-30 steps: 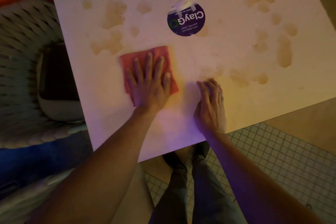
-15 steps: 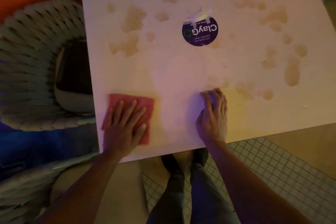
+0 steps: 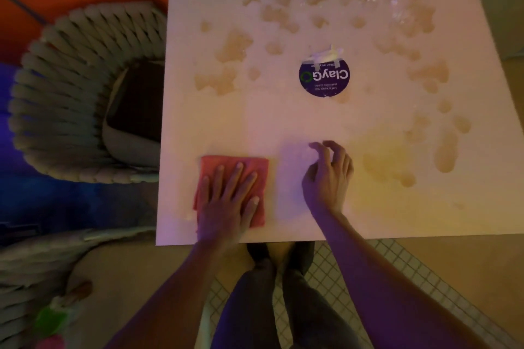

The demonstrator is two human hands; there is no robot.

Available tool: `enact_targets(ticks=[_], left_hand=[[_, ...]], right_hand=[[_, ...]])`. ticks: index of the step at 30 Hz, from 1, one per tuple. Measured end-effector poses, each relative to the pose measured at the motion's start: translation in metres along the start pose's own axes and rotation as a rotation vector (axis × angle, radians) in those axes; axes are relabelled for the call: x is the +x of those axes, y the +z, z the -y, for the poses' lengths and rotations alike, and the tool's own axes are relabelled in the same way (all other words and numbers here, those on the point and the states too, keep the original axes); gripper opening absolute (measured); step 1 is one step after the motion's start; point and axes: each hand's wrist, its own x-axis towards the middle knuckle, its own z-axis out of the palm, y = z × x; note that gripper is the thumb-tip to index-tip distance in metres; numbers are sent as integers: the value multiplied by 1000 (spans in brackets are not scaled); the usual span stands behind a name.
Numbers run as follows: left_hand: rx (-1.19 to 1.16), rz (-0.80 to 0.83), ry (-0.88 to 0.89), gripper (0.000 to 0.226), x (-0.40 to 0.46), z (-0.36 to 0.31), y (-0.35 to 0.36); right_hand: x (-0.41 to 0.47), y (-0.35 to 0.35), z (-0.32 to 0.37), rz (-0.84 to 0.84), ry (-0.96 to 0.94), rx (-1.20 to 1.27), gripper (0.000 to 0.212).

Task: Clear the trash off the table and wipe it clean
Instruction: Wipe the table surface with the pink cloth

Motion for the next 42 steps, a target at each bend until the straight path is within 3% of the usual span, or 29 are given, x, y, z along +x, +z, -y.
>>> enact_targets(ticks=[10, 21, 25, 32, 37, 42], left_hand=[[1, -103, -326, 58, 95, 77, -6], [-34, -153, -362, 61, 247, 96, -22], [-44, -150, -303, 61, 295, 75, -32], [-52, -169, -36, 58, 355, 23, -37], [-1, -148, 181, 56, 324, 20, -40], [35, -133, 299, 55, 277, 72, -39]], right_hand=[[121, 56, 14, 74, -85, -223, 42], [206, 106, 40, 41, -84, -320, 48], [207, 106, 40, 48, -83, -285, 50], [210, 105, 42, 14, -56, -219, 56], [211, 103, 43, 12, -52, -187, 59], [211, 101, 42, 49, -50, -227, 64]])
